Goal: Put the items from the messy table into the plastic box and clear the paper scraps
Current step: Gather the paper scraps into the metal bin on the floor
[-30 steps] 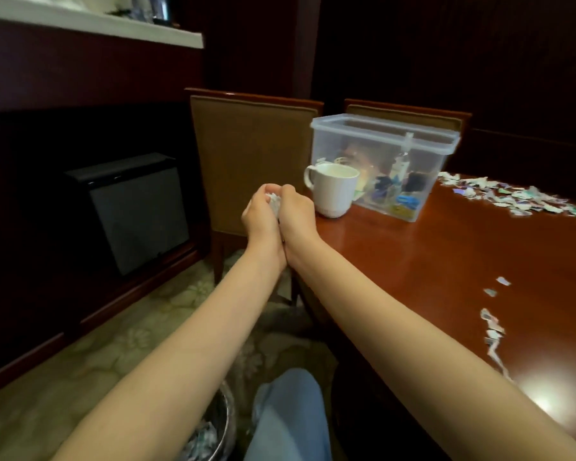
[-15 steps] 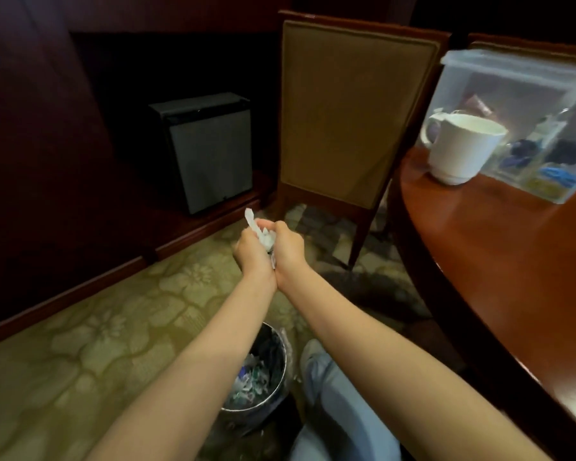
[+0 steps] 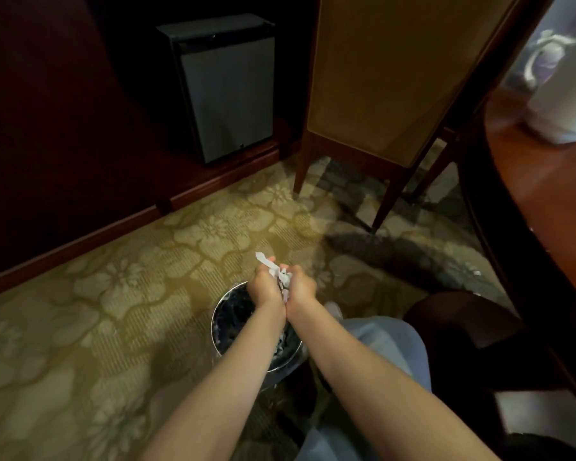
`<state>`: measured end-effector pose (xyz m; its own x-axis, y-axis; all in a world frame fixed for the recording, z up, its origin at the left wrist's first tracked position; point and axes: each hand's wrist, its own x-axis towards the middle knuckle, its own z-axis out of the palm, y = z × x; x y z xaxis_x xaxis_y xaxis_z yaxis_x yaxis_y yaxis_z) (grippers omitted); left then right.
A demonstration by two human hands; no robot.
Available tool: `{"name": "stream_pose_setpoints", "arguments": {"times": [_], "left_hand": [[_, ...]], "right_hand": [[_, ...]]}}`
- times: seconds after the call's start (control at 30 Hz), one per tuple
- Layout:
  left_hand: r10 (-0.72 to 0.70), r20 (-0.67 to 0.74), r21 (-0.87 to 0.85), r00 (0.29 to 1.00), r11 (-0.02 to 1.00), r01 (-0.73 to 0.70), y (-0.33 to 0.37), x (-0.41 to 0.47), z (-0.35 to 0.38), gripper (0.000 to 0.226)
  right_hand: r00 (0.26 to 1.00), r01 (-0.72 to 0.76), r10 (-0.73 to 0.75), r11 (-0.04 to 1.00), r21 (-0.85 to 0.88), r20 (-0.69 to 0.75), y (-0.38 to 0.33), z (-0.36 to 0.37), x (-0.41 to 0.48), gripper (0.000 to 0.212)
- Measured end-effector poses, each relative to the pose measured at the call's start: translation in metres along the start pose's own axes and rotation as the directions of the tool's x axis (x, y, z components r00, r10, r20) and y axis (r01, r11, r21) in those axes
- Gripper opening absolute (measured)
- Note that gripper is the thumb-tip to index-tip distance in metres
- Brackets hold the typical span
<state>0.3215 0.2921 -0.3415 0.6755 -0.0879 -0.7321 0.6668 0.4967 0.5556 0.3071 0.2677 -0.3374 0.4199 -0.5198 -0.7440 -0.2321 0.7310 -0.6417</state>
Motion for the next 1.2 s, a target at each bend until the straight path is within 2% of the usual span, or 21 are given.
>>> {"name": "stream_pose_setpoints", "arguments": {"times": [0.17,0.37,0.5,0.7,0.93,1.03,1.13,1.2], "left_hand": [[0.038,-0.108,0.141,0.993,0.990,-0.022,-0.007,0.011,-0.010,0.027],[0.172,-0.161,0.337,0.972,0.935,-0.110,-0.011,0.027,-0.014,0.022],[0.199,-0.181,0.417,0.963,0.902,-0.109,-0.011,0.036,-0.016,0.031],[0.154,-0.174,0.445,0.973,0.894,-0.062,-0.005,0.038,-0.026,0.026],[0.111,-0.216,0.497,0.970,0.868,0.011,0.006,0.033,-0.033,0.043],[0.148,-0.216,0.515,0.965,0.857,-0.016,0.013,0.024,-0.030,0.049],[0.200,-0.169,0.529,0.965,0.845,-0.083,0.020,0.012,-0.024,0.044],[0.210,-0.120,0.538,0.970,0.835,-0.114,0.024,0.004,-0.019,0.042]], "right_hand": [[0.995,-0.082,0.073,0.988,-0.129,-0.074,0.015,-0.005,0.019,0.035],[0.990,-0.125,0.115,0.983,-0.133,-0.080,0.023,-0.003,0.029,0.031],[0.988,-0.148,0.141,0.981,-0.125,-0.066,0.023,-0.001,0.033,0.029],[0.984,-0.178,0.177,0.979,-0.098,-0.021,0.025,0.004,0.034,0.036],[0.987,-0.144,0.153,0.973,-0.182,0.037,0.011,-0.005,0.029,0.028],[0.990,-0.122,0.132,0.975,-0.185,0.041,0.004,-0.010,0.025,0.028],[0.994,-0.086,0.098,0.973,-0.214,0.048,-0.002,-0.013,0.019,0.039],[0.997,-0.032,0.045,0.978,-0.205,0.058,-0.011,-0.013,0.007,0.038]]}}
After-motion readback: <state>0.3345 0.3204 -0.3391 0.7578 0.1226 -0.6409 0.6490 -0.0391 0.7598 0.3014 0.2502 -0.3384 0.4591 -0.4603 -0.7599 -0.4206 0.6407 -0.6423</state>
